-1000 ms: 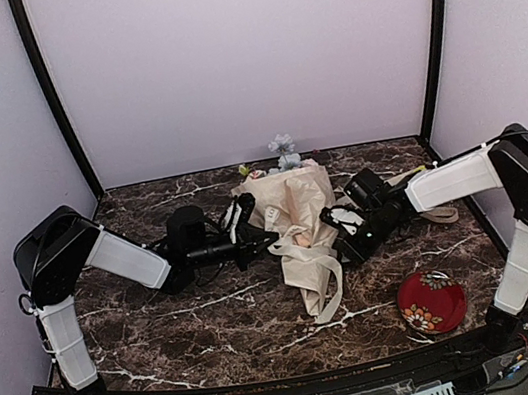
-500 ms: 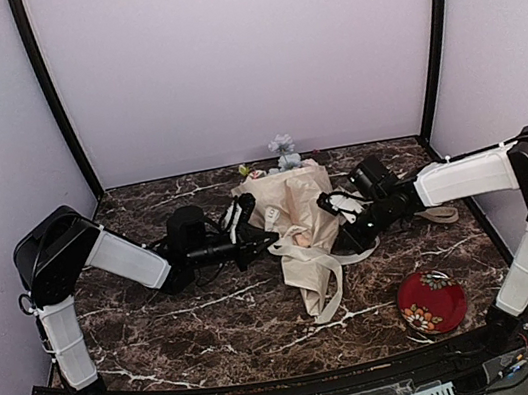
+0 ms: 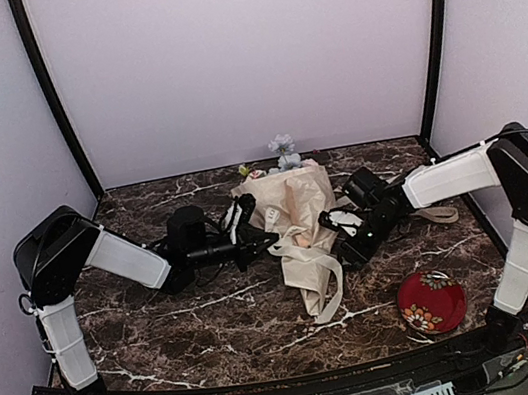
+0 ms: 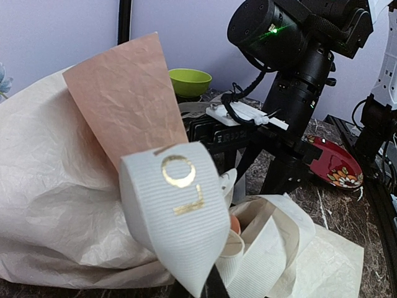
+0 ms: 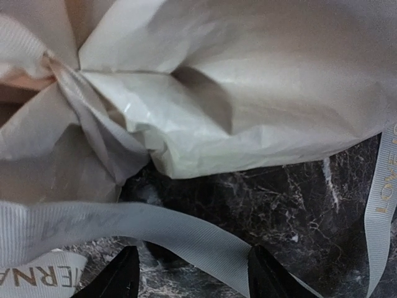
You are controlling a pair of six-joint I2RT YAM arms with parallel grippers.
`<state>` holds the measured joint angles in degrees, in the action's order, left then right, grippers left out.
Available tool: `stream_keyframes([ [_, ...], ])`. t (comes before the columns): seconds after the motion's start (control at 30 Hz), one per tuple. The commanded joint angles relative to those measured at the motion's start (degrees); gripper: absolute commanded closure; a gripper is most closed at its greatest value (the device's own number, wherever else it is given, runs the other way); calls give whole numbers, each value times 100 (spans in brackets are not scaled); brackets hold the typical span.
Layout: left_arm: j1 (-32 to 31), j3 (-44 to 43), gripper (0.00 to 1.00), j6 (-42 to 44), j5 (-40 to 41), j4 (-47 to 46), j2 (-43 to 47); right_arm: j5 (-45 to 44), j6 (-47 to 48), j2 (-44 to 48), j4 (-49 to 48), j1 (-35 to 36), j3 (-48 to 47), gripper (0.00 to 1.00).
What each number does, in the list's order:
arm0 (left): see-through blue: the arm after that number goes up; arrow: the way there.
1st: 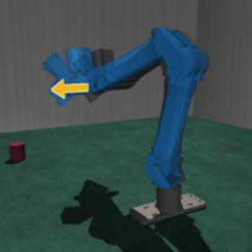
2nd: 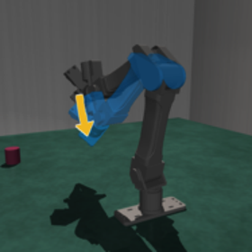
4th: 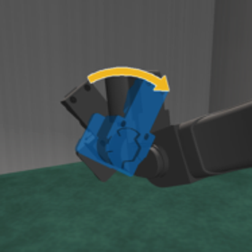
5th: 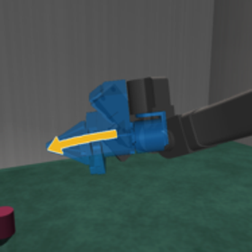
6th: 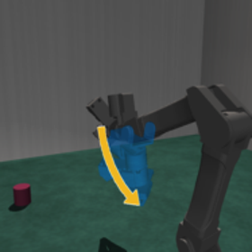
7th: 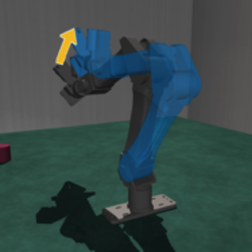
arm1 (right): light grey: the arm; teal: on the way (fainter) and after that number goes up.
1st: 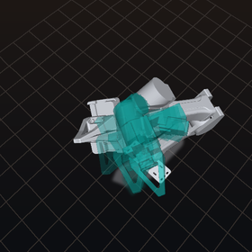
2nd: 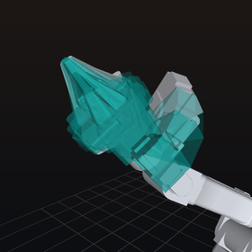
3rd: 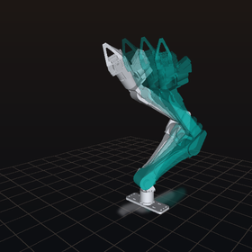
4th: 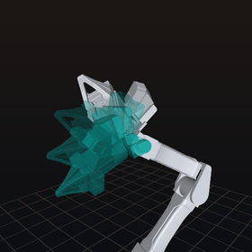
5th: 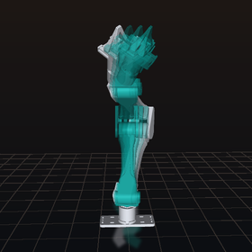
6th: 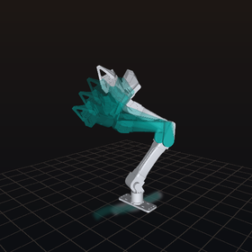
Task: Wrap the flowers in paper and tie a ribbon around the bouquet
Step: Cross the half-tied ribbon over the folded bouquet.
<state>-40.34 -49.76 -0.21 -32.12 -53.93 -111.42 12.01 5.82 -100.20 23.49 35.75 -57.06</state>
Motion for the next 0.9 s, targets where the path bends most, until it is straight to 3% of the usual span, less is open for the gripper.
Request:
stream_keyframes([
  [0.0,35,-35,100,57,-71,33,296,11,107,-170,-133,59,-255,33],
  [0.2,30,-11,100,56,-70,49,313,53,322,-386,-176,82,-558,31],
  [0.3,30,-16,100,56,-59,49,313,521,408,-453,-241,93,-576,39],
  [0.33,30,-20,100,56,-64,49,313,665,413,-458,-261,94,-562,44],
  [0.47,32,-18,100,54,-64,58,322,842,250,-274,-452,96,-313,86],
  [0.57,35,-8,100,72,-60,67,322,691,108,-47,-461,71,-196,98],
  [0.87,35,69,100,-29,-44,-81,331,514,-233,497,234,16,-403,100],
])
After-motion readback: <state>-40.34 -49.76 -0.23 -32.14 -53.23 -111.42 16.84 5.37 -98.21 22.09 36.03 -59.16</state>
